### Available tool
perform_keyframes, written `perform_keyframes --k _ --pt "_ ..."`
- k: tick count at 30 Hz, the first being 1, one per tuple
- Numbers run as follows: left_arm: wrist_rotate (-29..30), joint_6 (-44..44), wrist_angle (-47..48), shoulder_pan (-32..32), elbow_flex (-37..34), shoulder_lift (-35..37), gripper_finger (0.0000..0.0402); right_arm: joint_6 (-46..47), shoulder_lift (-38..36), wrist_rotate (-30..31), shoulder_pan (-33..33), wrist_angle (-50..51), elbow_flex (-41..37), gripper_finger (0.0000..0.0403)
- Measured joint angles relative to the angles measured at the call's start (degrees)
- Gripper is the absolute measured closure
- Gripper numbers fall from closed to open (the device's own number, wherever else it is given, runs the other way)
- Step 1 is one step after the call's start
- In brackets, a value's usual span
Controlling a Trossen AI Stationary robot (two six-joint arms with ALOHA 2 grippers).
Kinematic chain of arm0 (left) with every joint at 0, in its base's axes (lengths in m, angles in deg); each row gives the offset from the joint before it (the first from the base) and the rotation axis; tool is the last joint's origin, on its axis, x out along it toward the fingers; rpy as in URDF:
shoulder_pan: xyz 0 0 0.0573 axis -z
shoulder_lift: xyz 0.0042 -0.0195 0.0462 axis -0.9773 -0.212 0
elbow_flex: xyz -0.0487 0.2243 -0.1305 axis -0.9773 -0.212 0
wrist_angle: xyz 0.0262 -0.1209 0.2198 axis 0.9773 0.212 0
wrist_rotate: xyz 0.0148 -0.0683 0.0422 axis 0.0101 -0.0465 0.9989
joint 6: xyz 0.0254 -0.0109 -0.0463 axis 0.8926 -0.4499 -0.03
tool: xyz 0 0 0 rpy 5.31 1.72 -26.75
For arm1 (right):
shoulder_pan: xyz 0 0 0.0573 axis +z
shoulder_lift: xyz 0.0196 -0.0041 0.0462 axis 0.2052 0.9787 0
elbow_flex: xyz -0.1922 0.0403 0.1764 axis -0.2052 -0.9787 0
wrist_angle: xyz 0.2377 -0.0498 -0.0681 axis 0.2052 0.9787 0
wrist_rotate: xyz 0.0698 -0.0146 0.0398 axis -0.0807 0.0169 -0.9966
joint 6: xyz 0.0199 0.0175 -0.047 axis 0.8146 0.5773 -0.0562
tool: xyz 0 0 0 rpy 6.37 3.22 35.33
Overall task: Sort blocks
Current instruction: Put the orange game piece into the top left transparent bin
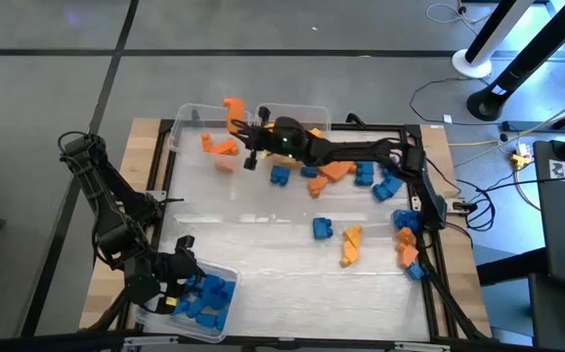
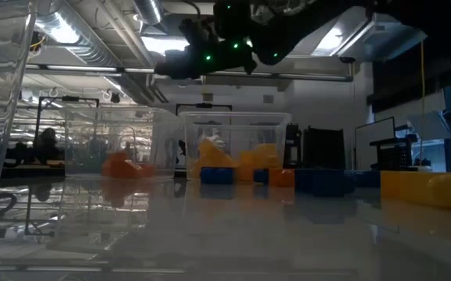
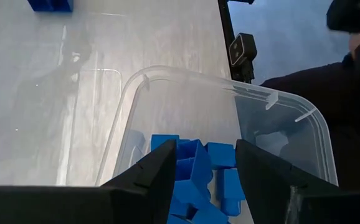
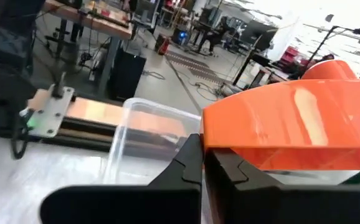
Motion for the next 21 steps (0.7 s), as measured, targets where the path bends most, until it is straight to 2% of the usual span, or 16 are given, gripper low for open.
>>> perform_keyframes --k 5,14,21 --pt "1.4 0.0 0.0 0.0 0.0 0.0 0.0247 0.3 2.3 -5.5 -0.9 0.6 2.5 0.0384" --pt "2.6 0.3 0.0 0.0 0.0 0.0 0.0247 0.4 2.4 -6.5 -0.9 1.6 2.5 0.0265" --pt "5.8 0.3 0.0 0.0 0.0 0.0 0.0247 0.4 1.9 -7.0 -0.8 1.5 2.5 0.0221"
